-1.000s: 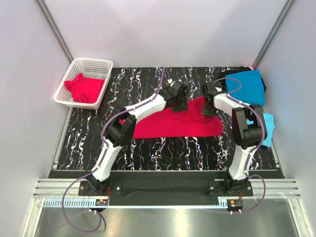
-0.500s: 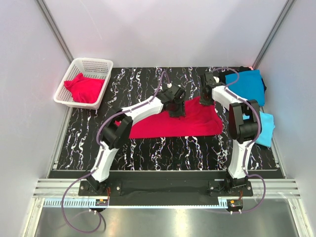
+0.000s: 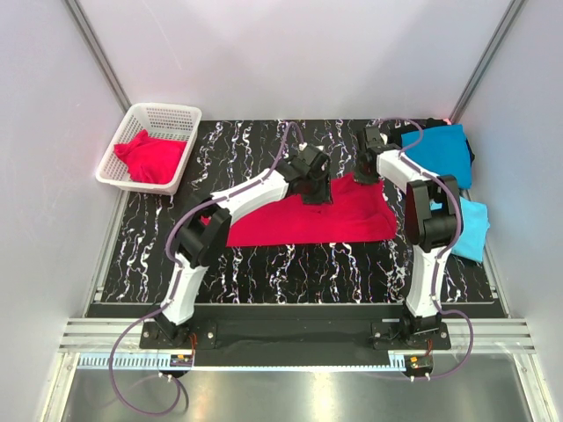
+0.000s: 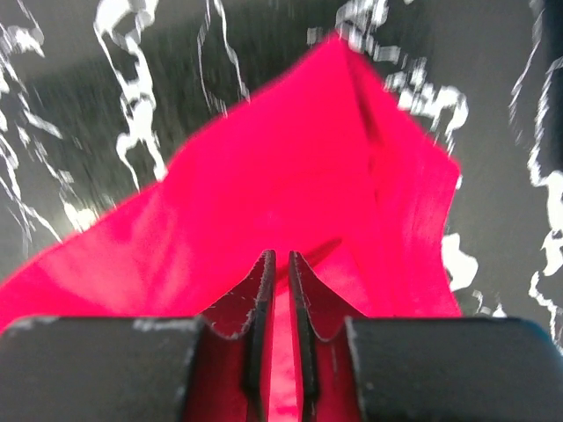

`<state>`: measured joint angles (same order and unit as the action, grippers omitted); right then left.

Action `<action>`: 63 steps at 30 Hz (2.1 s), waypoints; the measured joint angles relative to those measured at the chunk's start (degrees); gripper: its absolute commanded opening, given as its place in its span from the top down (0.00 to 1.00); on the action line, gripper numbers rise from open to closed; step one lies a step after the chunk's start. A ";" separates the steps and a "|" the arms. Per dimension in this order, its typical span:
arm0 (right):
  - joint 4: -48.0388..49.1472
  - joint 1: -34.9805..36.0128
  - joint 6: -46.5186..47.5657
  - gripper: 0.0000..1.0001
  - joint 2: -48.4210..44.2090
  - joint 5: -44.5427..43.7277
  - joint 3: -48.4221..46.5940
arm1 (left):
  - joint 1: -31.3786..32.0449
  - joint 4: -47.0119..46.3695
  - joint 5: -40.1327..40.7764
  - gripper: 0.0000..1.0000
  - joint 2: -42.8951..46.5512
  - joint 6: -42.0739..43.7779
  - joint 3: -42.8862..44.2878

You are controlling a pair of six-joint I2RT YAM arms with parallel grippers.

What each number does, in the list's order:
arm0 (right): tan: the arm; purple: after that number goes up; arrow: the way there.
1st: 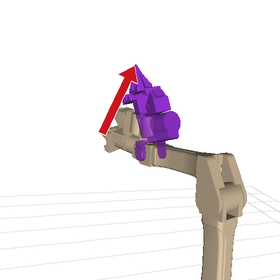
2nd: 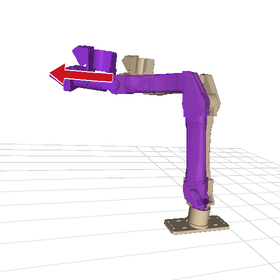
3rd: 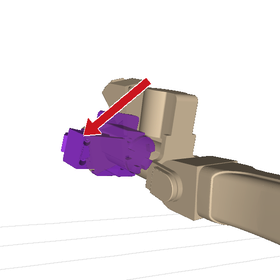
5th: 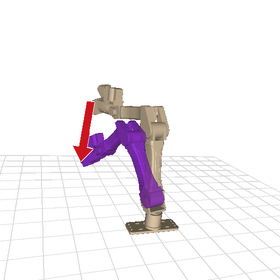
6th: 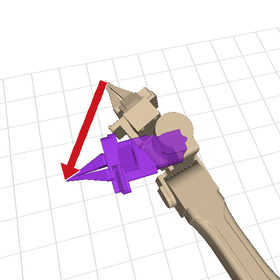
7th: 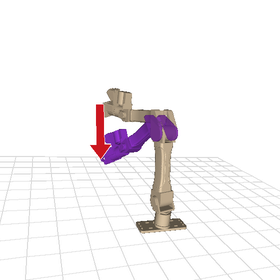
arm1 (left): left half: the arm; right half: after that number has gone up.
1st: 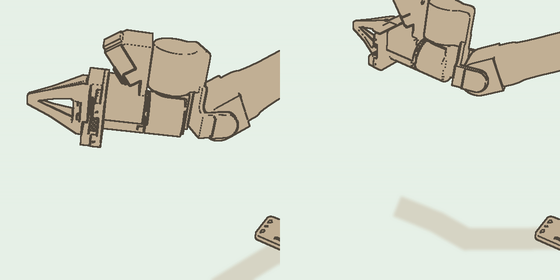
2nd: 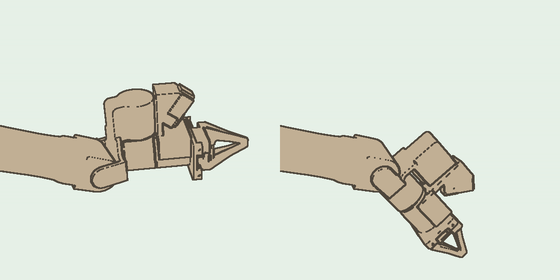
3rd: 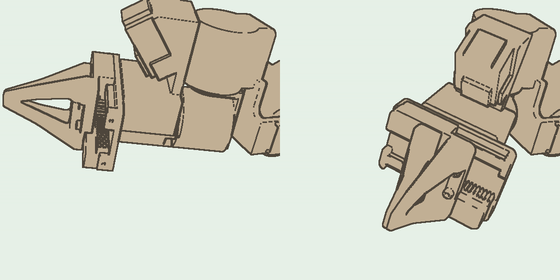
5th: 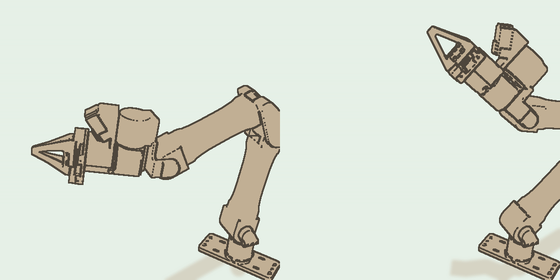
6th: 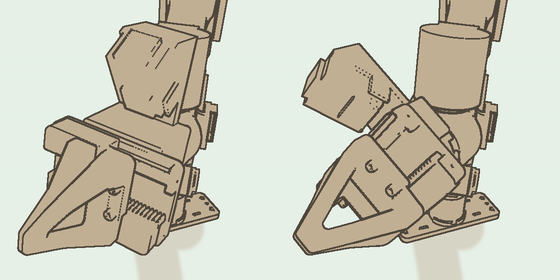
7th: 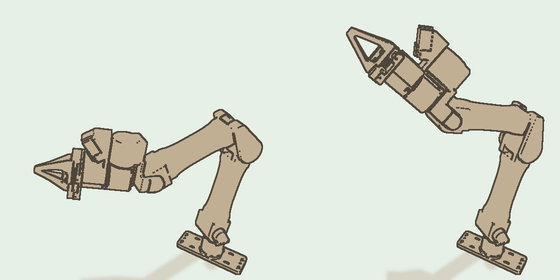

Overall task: Fold and stack the t-shirts
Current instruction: Fold the tshirt

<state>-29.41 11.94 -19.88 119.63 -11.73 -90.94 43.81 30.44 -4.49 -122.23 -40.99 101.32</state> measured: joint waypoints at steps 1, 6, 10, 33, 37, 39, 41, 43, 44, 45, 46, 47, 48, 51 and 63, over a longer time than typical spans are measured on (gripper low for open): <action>-0.09 0.00 0.00 0.83 -0.42 0.87 0.92 | 0.00 -0.04 -0.28 0.57 -0.37 0.09 0.61; -0.37 0.00 -0.07 0.83 -4.35 5.66 7.17 | 0.07 -0.22 -2.27 0.58 -5.11 0.68 6.60; -0.48 0.00 -0.04 0.83 -9.31 6.95 11.58 | 0.07 -0.13 -3.78 0.60 -10.62 0.61 11.87; -0.55 0.07 -1.99 0.83 -19.58 9.92 22.10 | -0.09 1.49 3.78 0.60 -14.78 -2.51 12.79; -0.68 0.11 -3.43 0.83 -19.58 9.90 24.06 | -0.61 1.64 4.46 0.60 -14.78 -2.82 13.33; -1.29 0.11 -4.02 0.84 -19.32 9.86 24.50 | -1.01 1.66 4.44 0.60 -14.93 -3.02 13.79; -2.10 0.13 -4.59 0.84 -18.40 9.73 24.57 | -1.33 1.60 4.44 0.60 -15.15 -3.04 14.27; -2.73 0.17 -5.25 0.85 -17.03 9.29 24.72 | -1.44 1.60 4.42 0.60 -15.39 -3.04 14.49; -2.97 0.24 -5.68 0.85 -16.39 8.83 24.98 | -1.55 1.62 4.39 0.60 -15.52 -3.04 14.56; -3.17 0.31 -5.99 0.86 -15.98 8.39 25.31 | -1.62 1.62 4.37 0.60 -15.65 -3.04 14.60; -3.43 0.35 -6.67 0.86 -15.65 8.02 25.53 | -1.66 1.64 4.24 0.60 -15.78 -3.04 14.62; -3.50 0.37 -7.06 0.86 -15.65 7.52 25.49 | -1.66 1.66 4.07 0.60 -15.96 -3.04 14.84; -3.67 0.44 -7.61 0.87 -15.61 6.80 25.46 | -1.66 1.66 3.91 0.60 -16.11 -3.04 15.06; -5.03 0.68 -8.85 0.87 -15.04 4.81 24.57 | -1.66 1.62 3.48 0.60 -16.61 -3.04 15.74; -13.70 0.94 -9.99 0.89 -6.47 -8.13 12.57 | -2.36 6.40 5.35 0.62 -16.74 -5.62 16.94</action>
<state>-43.11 12.88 -29.87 113.16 -19.86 -78.37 41.45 36.84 0.86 -138.98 -46.61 118.26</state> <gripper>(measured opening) 0.118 0.389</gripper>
